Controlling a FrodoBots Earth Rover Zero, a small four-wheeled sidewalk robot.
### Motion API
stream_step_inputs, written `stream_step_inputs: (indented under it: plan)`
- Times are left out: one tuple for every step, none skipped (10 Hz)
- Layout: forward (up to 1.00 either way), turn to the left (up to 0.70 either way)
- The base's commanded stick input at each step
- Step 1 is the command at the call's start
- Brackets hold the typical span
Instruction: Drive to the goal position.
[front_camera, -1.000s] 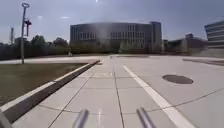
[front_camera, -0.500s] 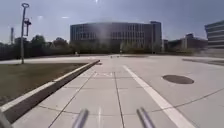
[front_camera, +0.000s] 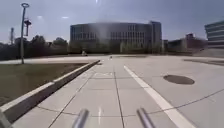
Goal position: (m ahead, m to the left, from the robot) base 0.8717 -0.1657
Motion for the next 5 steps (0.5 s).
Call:
stream_step_inputs:
  plan:
    - [0.09, 0.00]
    - [0.09, 0.00]
    - [0.09, 0.00]
    - [0.09, 0.00]
    - [0.09, 0.00]
